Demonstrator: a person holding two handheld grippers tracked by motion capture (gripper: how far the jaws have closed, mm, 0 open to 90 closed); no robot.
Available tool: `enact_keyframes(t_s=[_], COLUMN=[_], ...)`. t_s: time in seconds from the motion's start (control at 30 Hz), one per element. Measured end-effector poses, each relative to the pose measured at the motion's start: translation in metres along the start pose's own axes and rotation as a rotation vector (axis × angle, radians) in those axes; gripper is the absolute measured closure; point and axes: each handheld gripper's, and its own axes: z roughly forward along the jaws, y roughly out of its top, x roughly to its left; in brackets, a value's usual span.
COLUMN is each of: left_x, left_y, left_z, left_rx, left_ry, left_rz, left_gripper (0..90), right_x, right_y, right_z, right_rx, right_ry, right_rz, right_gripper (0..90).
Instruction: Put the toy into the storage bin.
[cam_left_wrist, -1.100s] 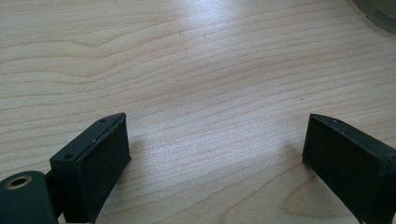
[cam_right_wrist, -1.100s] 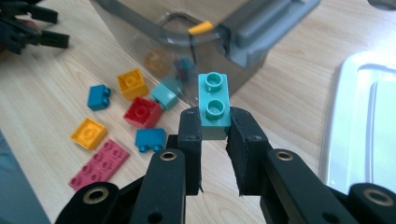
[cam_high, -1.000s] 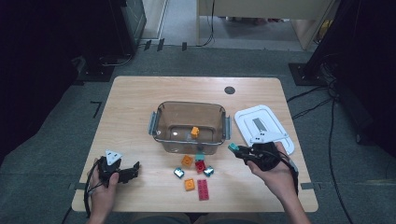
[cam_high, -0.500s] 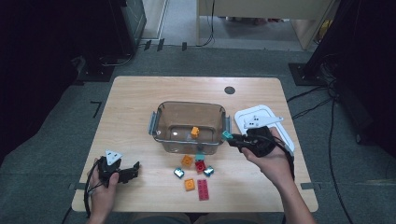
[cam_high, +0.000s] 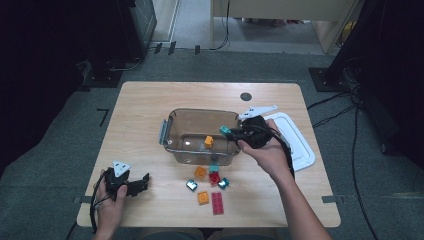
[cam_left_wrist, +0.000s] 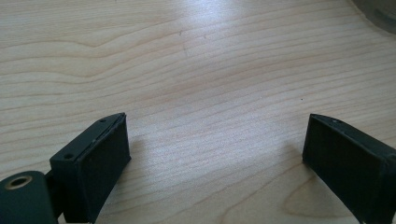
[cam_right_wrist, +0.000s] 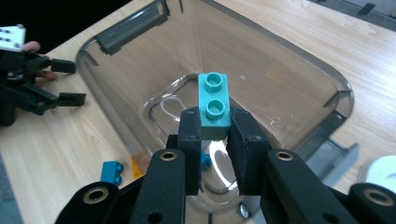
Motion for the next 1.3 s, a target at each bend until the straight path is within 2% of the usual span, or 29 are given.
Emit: enact_keyframes(t_s=[0.1,0.33,0.47,0.57,0.63,0.73,0.83,0.9,1.03,1.13,1.3], left_x=[0.0,0.0,0.0,0.0,0.0,0.0,0.0,0.0,0.0,0.0,0.0], left_y=[0.0,0.0,0.0,0.0,0.0,0.0,0.0,0.0,0.0,0.0,0.0], left_z=[0.0,0.0,0.0,0.0,0.0,0.0,0.0,0.0,0.0,0.0,0.0], left_rx=[0.0,0.001,0.001,0.001,0.001,0.001,0.001,0.001,0.0,0.0,0.0], left_ry=[0.0,0.0,-0.001,-0.001,-0.001,-0.001,-0.001,0.0,0.0,0.0,0.0], left_rz=[0.0,0.0,-0.001,-0.001,-0.001,-0.001,-0.001,-0.001,0.0,0.0,0.0], left_gripper=[7.3,7.3,7.3,7.3,7.3,7.3,7.3,7.3,7.3,7.3,7.3], right_x=[-0.002,-0.008,-0.01,-0.01,-0.008,-0.006,-0.003,0.0,0.001,0.003,0.002], right_y=[0.002,0.006,0.01,0.009,0.008,0.007,0.007,0.008,0.007,0.003,-0.011], right_z=[0.012,0.041,0.054,0.063,0.067,0.068,0.064,0.056,0.039,0.025,0.003], right_rx=[0.021,0.107,0.153,0.209,0.228,0.225,0.197,0.173,0.121,0.094,0.059], right_ry=[-0.009,-0.04,-0.042,-0.037,-0.043,-0.032,-0.011,0.011,0.018,0.014,-0.021], right_rz=[0.004,0.024,0.036,0.026,0.018,0.014,0.009,0.008,0.02,0.016,0.01], right_gripper=[76.5,76.5,76.5,76.4,75.4,64.3,50.6,43.6,28.0,12.7,1.4])
